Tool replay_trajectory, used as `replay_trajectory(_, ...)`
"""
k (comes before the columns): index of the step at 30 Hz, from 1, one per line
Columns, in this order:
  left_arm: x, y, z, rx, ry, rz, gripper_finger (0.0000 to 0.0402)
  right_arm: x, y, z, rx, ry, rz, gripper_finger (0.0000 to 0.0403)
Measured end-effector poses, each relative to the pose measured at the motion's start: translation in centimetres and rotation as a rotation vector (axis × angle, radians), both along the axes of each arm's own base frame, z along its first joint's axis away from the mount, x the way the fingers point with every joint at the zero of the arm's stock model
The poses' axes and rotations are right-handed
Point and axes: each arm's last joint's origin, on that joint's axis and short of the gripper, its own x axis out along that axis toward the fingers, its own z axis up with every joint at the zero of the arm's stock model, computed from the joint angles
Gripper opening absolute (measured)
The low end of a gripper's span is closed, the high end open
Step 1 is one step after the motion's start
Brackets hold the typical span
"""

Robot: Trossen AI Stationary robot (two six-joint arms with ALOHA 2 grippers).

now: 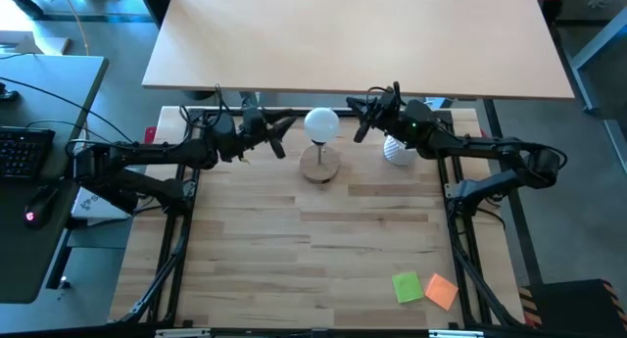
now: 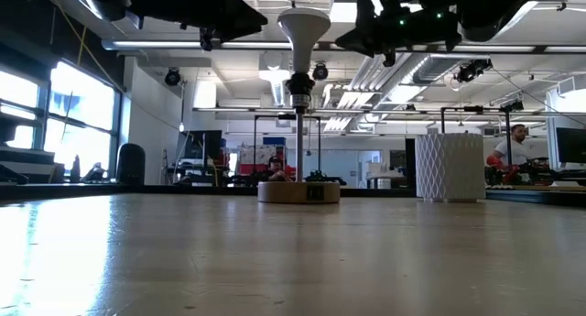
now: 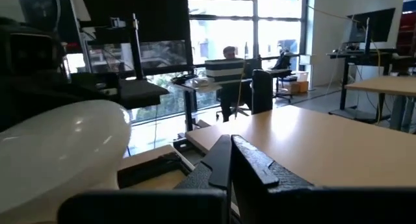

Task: Screw lightbulb
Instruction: Insert the lightbulb into the lamp

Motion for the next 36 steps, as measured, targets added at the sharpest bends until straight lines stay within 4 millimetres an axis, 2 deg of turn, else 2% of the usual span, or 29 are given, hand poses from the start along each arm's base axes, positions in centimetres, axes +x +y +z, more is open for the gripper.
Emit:
replay_trajectory(3, -0.4, 0.4, 0.1, -0.001, 0.010, 0.023, 0.0115, 0.2, 1.3, 0.2, -0.043, 0.040, 0.024, 0.0002)
replay_trajectory(7, -0.6, 1.1, -0.1, 0.020, 0.054, 0.013, 0.0115, 1.0, 3.9, 0.3, -0.104, 0.085, 0.105, 0.0002)
replay_trajectory(12, -0.8, 1.7, -0.4, 0.028, 0.071, -0.102, 0.0115, 1.1, 6.9, 0.5, -0.148, 0.161, -0.007, 0.0002)
replay_trajectory(17, -1.0, 2.1, -0.4, 0.041, 0.077, -0.171, 0.0090, 1.0, 8.7, 0.5, -0.154, 0.196, 0.030, 0.0002)
replay_trajectory(23, -1.1, 2.3, -0.4, 0.039, 0.074, -0.192, 0.0033, 1.3, 9.5, 0.3, -0.199, 0.212, 0.166, 0.0002)
replay_trajectory(27, -1.1, 2.3, -0.4, 0.024, 0.061, -0.193, 0.0006, 1.3, 9.2, 0.5, -0.213, 0.175, 0.266, 0.0002)
replay_trajectory(32, -0.7, 2.4, -0.6, -0.006, 0.029, -0.199, 0.0003, 1.8, 7.7, 0.0, -0.206, 0.157, 0.357, 0.0002)
replay_trajectory(36, -0.5, 2.3, -0.7, -0.004, 0.022, -0.205, 0.0001, 2.0, 7.3, 0.1, -0.227, 0.110, 0.443, 0.0002)
